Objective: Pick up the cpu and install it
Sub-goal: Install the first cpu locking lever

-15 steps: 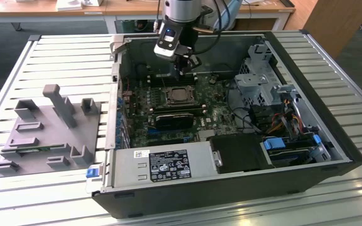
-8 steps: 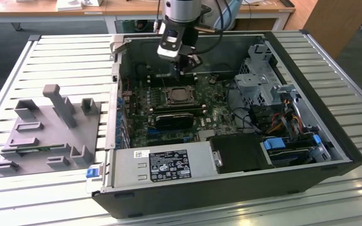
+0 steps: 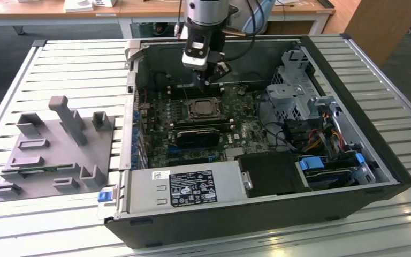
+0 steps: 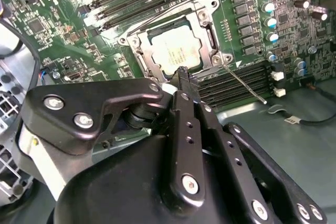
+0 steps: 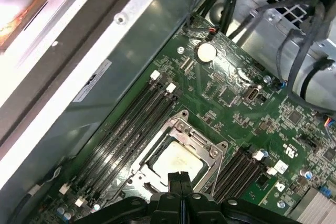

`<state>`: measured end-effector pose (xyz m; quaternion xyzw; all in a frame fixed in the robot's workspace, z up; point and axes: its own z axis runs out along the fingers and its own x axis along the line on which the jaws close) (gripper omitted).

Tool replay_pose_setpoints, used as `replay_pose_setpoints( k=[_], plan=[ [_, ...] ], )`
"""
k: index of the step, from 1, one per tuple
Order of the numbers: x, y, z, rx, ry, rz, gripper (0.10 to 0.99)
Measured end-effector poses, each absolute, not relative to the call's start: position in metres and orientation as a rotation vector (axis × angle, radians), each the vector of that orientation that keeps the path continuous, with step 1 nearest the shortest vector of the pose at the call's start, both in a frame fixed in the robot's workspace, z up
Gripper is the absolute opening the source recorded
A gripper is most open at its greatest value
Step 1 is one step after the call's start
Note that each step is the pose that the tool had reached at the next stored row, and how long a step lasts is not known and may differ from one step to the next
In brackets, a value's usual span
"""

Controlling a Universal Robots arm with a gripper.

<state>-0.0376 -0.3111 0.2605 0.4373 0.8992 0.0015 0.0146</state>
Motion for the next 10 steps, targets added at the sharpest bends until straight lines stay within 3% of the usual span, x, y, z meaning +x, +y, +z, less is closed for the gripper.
replay_pose_setpoints(
  k=[10],
  plan=[
    [-0.0376, -0.3111, 0.2605, 1.238, 2.855, 0.007, 0.106]
  ],
)
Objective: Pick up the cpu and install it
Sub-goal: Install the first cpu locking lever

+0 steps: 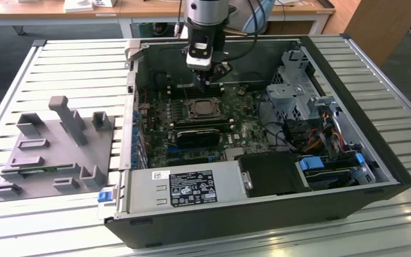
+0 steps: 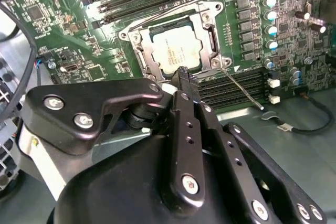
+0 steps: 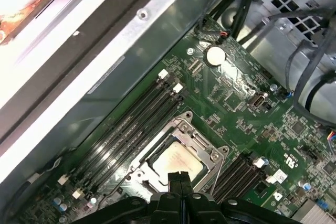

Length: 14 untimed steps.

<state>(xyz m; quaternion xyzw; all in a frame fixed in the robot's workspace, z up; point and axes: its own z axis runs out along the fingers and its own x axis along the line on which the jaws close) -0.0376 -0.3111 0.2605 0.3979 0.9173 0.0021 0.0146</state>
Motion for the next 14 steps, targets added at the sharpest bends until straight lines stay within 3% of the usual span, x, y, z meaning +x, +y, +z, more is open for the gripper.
replay_pose_setpoints(
  k=[14],
  plan=[
    [-0.0376, -0.3111, 0.2605, 1.071, 2.923, 0.009, 0.106]
  ],
)
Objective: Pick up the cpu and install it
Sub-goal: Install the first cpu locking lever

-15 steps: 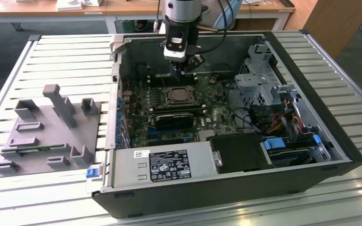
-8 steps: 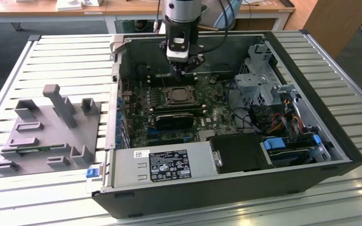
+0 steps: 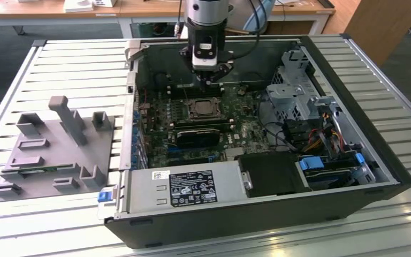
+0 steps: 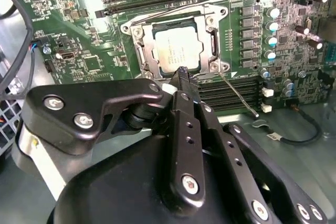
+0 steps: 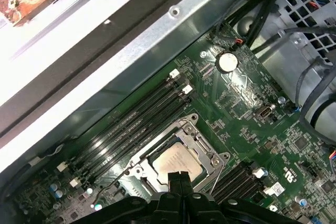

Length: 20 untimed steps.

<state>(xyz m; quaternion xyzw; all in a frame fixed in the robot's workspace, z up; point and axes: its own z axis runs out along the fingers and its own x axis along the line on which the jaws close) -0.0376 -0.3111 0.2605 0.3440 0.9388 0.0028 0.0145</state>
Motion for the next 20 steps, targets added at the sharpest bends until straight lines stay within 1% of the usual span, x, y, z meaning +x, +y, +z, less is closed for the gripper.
replay_pose_setpoints(
  k=[20],
  plan=[
    [-0.0376, -0.3111, 0.2604, 0.924, 2.973, 0.011, 0.106]
  ],
)
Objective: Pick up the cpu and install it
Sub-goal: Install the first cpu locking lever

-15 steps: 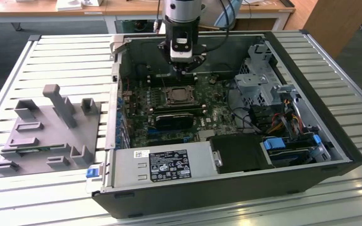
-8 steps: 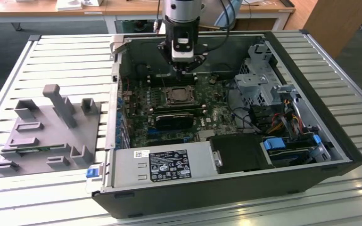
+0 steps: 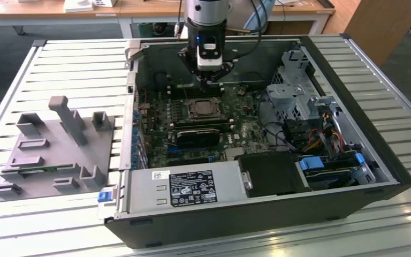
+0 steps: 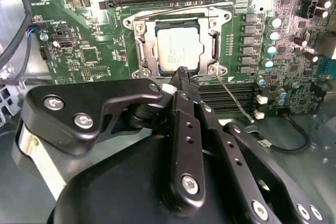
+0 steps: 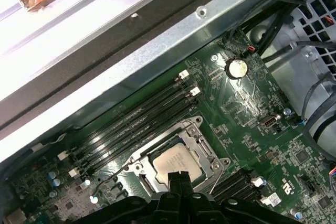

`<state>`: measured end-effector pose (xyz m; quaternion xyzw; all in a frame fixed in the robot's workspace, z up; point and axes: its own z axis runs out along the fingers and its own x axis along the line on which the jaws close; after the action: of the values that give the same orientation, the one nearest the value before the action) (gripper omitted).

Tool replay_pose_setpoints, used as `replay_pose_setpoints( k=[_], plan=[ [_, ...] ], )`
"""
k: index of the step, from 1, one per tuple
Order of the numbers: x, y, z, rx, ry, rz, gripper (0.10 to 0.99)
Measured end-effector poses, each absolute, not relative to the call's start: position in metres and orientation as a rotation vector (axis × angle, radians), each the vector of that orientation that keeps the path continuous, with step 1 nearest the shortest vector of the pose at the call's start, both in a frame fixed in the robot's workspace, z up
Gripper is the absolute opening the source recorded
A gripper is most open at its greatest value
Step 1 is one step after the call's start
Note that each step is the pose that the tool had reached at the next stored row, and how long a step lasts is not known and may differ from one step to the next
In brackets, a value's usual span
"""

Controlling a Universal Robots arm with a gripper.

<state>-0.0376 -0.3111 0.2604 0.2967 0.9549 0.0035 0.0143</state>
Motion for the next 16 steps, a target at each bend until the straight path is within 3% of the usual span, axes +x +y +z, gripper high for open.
replay_pose_setpoints(
  k=[16],
  plan=[
    [-0.0376, -0.3111, 0.2604, 0.782, 3.014, 0.013, 0.106]
  ],
)
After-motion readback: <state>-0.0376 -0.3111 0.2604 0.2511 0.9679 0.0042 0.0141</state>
